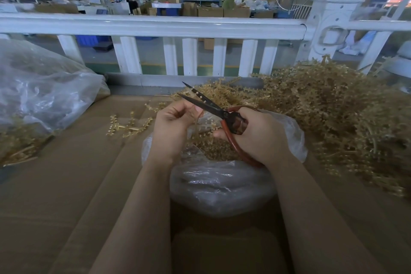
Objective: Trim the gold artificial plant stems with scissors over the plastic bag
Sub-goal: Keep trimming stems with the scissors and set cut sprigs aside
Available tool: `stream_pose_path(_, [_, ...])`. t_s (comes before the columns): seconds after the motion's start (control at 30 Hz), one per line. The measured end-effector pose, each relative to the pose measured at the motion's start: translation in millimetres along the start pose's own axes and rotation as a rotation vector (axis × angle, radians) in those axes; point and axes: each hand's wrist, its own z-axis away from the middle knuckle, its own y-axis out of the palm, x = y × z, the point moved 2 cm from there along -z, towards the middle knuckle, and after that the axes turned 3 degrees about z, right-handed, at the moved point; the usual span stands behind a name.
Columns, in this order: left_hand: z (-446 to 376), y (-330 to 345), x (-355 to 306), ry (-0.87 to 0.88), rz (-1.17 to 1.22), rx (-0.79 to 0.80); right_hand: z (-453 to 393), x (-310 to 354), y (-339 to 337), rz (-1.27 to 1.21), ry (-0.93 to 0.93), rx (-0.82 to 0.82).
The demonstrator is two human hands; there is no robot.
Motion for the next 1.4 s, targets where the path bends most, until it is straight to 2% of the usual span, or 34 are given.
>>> stream_pose_path(0.57, [0.2, 0.6, 0.7, -0.016, 0.094, 0.02, 0.7, -1.9, 2.0, -0.07, 0.023, 0.003])
stream_pose_path(0.97, [-1.7, -0.2, 6.2, -0.004, 0.013, 0.065, 0.7, 2.6, -1.1, -0.058, 0.019, 0.059])
stream_pose_path(1.27, [1.0, 0.8, 2.9, -0.028, 0.024, 0.094, 0.7, 1.1, 1.5, -0.112, 0.013, 0.036])
stream_pose_path(1.4, [0.9, 0.7, -0.8, 0.014, 0.062, -0.02, 0.5, 0.2, 2.3, -0.105, 0.006, 0.031])
